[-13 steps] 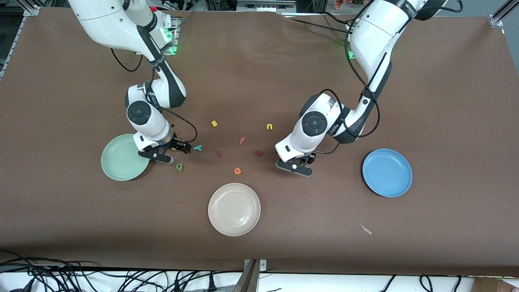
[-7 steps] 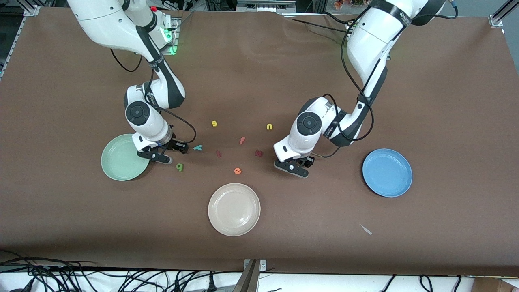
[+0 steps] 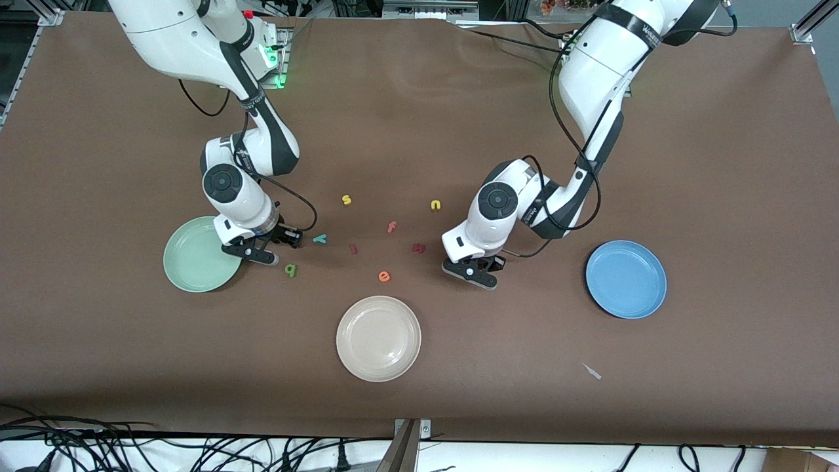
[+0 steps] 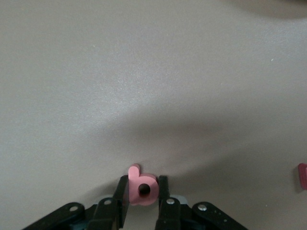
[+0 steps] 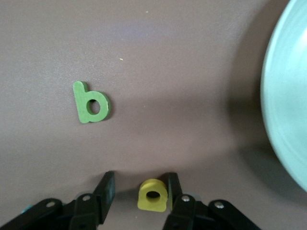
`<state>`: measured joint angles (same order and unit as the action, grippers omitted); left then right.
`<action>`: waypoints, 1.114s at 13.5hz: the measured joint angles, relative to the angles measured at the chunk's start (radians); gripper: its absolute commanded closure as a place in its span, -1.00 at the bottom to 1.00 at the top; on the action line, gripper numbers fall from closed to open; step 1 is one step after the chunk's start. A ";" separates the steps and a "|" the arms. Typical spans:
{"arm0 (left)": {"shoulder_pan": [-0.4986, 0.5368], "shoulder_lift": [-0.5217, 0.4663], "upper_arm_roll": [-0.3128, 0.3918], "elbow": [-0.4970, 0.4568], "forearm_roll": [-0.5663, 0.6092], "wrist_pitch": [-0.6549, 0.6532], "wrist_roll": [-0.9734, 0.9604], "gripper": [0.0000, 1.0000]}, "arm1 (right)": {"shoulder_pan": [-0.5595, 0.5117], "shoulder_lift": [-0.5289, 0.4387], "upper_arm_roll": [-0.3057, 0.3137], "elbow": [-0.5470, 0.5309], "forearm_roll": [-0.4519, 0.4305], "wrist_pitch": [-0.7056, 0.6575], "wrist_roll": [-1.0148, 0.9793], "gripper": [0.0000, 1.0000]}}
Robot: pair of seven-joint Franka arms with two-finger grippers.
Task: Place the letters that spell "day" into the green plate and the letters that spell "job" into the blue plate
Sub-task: 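Place the pink b on the blue plate with the left gripper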
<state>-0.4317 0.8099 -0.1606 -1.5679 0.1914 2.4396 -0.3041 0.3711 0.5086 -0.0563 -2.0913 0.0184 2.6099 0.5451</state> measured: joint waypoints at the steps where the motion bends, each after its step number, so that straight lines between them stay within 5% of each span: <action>1: 0.001 -0.004 0.001 0.007 0.000 -0.009 0.000 1.00 | 0.000 0.001 0.000 0.000 0.000 -0.003 -0.001 0.01; 4: 0.031 -0.075 0.011 0.043 0.007 -0.155 0.111 1.00 | 0.000 0.000 0.000 0.001 0.000 -0.008 -0.002 0.02; 8: 0.204 -0.164 0.016 0.041 0.007 -0.310 0.451 1.00 | 0.000 -0.003 0.000 0.003 0.000 -0.036 -0.002 0.06; 15: 0.493 -0.164 0.016 -0.092 0.007 -0.313 0.771 1.00 | 0.001 -0.004 0.001 0.006 0.000 -0.043 -0.015 0.46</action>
<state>0.0613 0.6462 -0.1446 -1.6596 0.1980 2.1270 0.4671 0.3717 0.5045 -0.0551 -2.0850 0.0184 2.5671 0.5302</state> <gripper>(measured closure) 0.718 0.639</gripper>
